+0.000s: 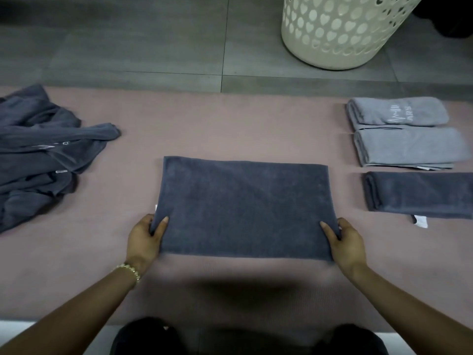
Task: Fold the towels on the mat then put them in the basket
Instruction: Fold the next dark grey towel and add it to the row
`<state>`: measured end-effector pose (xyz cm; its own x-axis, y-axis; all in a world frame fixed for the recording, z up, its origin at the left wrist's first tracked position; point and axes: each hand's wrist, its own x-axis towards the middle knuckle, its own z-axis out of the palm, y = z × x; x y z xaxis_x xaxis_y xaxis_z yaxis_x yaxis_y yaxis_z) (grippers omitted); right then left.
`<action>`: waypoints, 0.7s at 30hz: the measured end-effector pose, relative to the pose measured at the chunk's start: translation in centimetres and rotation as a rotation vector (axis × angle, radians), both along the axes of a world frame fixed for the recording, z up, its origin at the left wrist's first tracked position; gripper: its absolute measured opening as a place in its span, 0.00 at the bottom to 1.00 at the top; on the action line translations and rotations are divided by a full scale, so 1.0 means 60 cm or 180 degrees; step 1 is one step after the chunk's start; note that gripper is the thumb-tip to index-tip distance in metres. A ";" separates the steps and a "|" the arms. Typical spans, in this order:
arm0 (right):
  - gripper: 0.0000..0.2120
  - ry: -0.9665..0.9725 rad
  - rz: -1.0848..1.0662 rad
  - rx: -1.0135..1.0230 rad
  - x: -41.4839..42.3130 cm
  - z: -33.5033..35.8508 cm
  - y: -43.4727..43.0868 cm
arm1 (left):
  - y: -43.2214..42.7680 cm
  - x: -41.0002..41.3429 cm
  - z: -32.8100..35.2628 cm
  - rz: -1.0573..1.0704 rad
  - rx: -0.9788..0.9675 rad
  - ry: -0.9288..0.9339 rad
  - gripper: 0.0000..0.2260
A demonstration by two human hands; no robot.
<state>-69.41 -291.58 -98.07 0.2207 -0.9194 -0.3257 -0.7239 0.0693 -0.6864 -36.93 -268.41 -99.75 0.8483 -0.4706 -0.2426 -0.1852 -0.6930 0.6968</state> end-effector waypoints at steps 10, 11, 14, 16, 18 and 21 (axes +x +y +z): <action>0.30 0.0900 0.1963 -0.1258 0.042 -0.007 0.015 | -0.015 0.009 0.014 -0.0248 0.1206 0.0035 0.24; 0.33 0.1039 0.2311 -0.1134 0.052 -0.013 0.020 | -0.022 0.013 0.022 -0.0185 0.1108 0.0325 0.23; 0.40 0.1434 0.2713 -0.0864 0.067 -0.037 0.028 | -0.039 0.025 0.047 0.0127 0.0611 0.1452 0.19; 0.41 0.1528 0.2702 -0.0859 0.072 -0.046 0.027 | -0.046 0.031 0.073 -0.0071 0.0217 0.1932 0.23; 0.41 0.1389 0.2658 -0.0766 0.072 -0.045 0.022 | -0.064 0.023 0.113 -0.0609 -0.0122 0.2165 0.25; 0.31 0.0425 0.2029 -0.0595 0.074 -0.021 0.015 | -0.114 -0.022 0.163 -0.1215 -0.0475 0.2218 0.19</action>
